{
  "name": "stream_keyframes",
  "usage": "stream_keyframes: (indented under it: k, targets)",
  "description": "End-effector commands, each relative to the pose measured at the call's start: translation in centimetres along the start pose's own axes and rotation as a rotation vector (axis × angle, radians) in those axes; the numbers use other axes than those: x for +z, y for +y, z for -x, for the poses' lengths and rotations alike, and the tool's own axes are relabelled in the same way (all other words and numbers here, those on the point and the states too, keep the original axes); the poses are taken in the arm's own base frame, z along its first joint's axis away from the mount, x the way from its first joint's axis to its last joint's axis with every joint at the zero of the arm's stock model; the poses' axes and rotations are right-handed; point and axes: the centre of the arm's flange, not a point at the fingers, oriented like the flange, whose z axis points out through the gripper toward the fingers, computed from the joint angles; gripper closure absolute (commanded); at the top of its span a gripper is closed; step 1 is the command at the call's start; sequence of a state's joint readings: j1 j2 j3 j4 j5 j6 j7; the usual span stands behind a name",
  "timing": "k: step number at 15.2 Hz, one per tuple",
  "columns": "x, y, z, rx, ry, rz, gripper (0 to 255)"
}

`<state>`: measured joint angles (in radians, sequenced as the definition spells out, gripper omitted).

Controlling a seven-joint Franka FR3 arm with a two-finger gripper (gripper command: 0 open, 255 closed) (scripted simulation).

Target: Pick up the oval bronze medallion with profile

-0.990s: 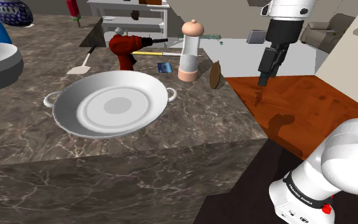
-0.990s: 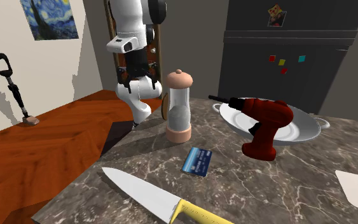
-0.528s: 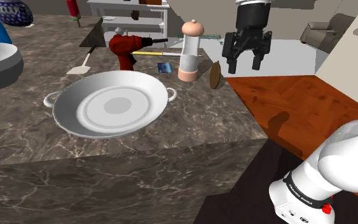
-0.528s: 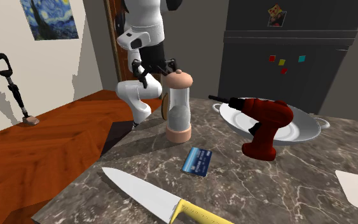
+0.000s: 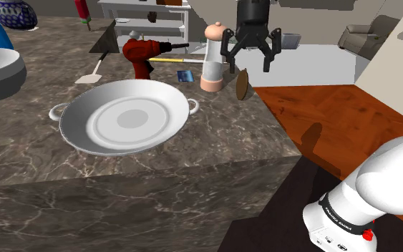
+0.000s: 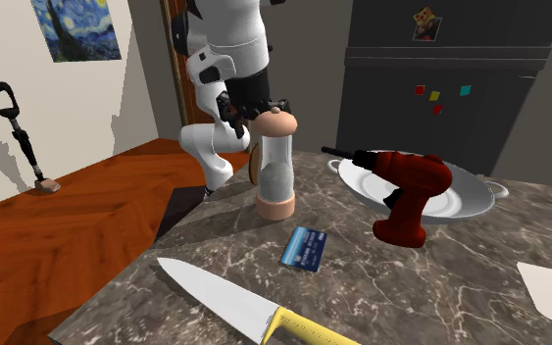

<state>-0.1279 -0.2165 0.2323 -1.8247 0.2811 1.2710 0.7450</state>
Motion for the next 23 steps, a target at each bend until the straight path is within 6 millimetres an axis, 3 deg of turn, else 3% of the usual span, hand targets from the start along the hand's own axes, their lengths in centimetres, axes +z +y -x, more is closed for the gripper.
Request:
stream_keyframes:
  k: [1,4,6,7,16,23]
  targets:
    - [0.8,-0.1,-0.5,0.007,-0.002,-0.001,0]
    - [2.6,-0.2,-1.3,0.007,-0.002,-0.001,0]
    - [2.6,-0.2,-1.3,0.007,-0.002,-0.001,0]
    - [2.6,-0.3,-1.3,0.007,-0.002,-0.001,255]
    - [2.6,-0.2,-1.3,0.007,-0.002,-0.001,255]
    - [-0.8,0.0,0.2,0.007,-0.002,-0.001,255]
